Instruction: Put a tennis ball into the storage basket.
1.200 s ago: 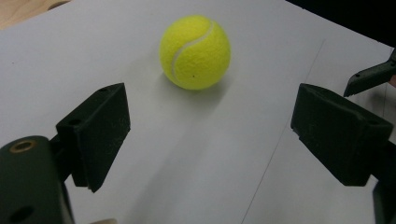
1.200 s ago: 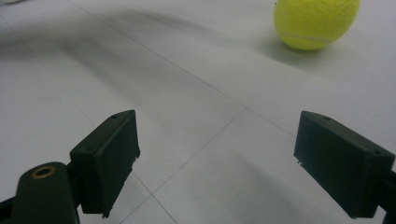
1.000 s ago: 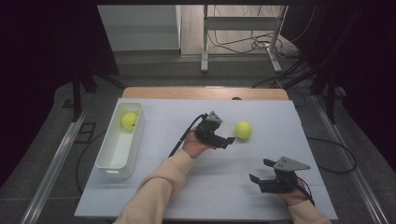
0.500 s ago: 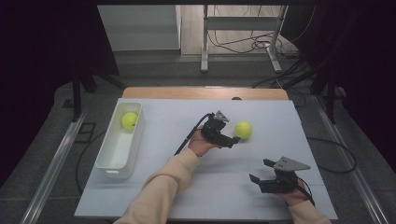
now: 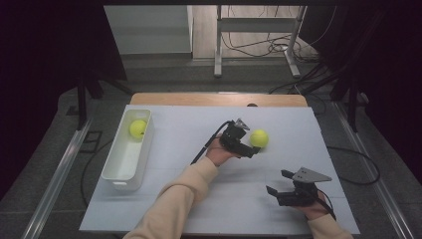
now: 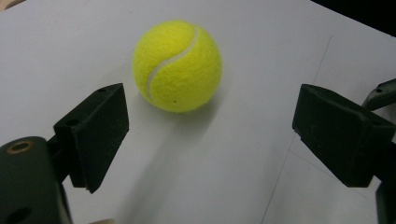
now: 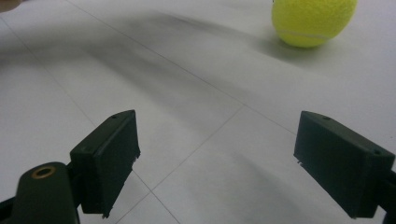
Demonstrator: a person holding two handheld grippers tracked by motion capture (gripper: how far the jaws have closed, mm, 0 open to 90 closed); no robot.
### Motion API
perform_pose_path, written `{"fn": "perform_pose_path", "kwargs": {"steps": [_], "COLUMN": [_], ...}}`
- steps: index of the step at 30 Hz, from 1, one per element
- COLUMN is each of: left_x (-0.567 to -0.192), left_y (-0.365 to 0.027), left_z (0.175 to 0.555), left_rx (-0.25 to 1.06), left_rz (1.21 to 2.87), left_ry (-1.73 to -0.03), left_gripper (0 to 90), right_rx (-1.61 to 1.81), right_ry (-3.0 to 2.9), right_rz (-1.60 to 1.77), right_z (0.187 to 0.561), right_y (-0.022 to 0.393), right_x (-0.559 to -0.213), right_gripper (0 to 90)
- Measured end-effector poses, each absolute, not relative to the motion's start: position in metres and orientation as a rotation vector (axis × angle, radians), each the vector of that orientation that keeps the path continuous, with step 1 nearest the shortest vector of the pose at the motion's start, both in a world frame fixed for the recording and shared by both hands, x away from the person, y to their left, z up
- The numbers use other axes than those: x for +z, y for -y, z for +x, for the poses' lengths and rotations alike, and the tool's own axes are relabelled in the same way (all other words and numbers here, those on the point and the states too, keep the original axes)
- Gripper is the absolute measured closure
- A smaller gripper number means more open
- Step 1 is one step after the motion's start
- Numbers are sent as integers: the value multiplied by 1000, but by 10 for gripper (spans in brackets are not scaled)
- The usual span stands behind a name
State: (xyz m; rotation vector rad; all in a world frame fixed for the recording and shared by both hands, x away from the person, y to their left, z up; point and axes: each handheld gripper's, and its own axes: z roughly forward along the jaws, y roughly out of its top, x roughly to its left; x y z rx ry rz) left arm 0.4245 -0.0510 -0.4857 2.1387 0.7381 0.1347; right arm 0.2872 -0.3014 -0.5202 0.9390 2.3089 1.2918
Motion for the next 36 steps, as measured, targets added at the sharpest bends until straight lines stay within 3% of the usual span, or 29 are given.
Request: {"fn": "perform_pose_path", "kwargs": {"steps": [36], "left_x": [-507], "left_y": [76], "left_z": [455], "left_rx": [156], "left_rz": [2168], "left_ry": [-824], "left_gripper": [115], "right_rx": [1299], "right_ry": [-2314], "right_rz": [928], "right_z": [288], "right_y": [302], "right_x": [-520], "right_gripper": [143]}}
